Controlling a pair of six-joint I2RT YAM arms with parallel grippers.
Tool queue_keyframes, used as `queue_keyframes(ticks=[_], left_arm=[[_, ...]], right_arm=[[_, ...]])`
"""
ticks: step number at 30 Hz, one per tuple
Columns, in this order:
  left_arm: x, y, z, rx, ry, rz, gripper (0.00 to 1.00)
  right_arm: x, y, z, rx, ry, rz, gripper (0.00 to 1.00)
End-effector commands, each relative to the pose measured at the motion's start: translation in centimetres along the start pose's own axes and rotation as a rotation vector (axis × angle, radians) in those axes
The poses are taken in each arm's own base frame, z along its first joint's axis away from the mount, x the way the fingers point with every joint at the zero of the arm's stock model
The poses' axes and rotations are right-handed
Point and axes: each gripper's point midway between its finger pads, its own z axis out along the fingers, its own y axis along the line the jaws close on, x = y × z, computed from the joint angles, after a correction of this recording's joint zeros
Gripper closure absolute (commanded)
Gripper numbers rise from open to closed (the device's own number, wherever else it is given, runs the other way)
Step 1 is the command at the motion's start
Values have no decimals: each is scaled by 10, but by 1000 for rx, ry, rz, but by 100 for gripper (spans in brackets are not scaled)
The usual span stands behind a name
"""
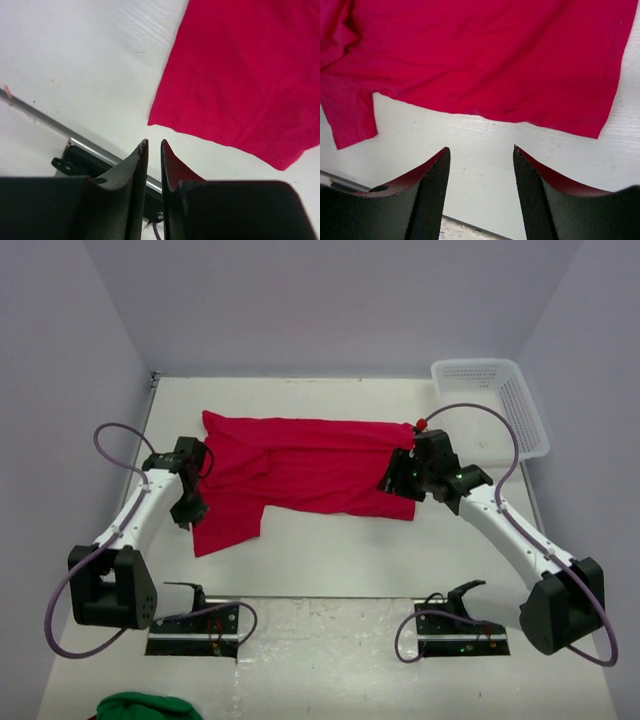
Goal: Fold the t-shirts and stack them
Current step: Grap the side of the flattened tshirt closest away from the robot with both arms
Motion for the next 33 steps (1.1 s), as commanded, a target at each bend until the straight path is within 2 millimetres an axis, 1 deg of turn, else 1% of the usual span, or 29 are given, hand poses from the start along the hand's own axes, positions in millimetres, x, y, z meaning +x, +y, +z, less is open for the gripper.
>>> queue_keyframes(ticks=[1, 3, 5, 7, 9, 10, 12, 13, 15, 19, 21, 22, 26, 30, 33], left_arm=[[2, 15, -4, -119, 14, -19, 82], [7, 13, 2, -130, 41, -26, 81], [11, 9, 10, -137, 71, -29, 82], [14, 9, 17, -156, 87, -27, 82], [18, 8, 22, -164, 108, -25, 80], [21, 10, 25, -178, 113, -21, 76], [23, 9, 29, -188, 133, -10, 72], [24, 9, 31, -189, 140, -4, 66], [27, 5, 35, -183, 168, 11, 66], [33, -2, 42, -163, 205, 24, 65], [37, -1, 47, -170, 226, 38, 67], [37, -5, 50, -152, 224, 42, 67], [54, -9, 62, -126, 278, 63, 70], [62, -11, 71, -96, 312, 76, 69], [61, -10, 74, -78, 327, 62, 69]], right_arm=[[-7, 16, -13, -107, -50, -50, 45], [-7, 23, -22, -155, -68, -80, 45], [-6, 26, -26, -178, -79, -96, 45], [-5, 33, -35, -221, -87, -114, 44], [-6, 35, -40, -239, -103, -120, 44], [-6, 38, -45, -257, -112, -125, 44], [-7, 39, -51, -270, -127, -132, 44], [-7, 41, -53, -280, -132, -138, 43], [-8, 41, -57, -285, -145, -141, 43], [-10, 40, -58, -276, -151, -139, 43], [-9, 41, -59, -282, -155, -139, 43], [-10, 42, -60, -286, -158, -140, 43], [-12, 41, -62, -278, -170, -139, 43], [-13, 41, -67, -280, -184, -144, 43], [-12, 41, -65, -283, -183, -146, 43]])
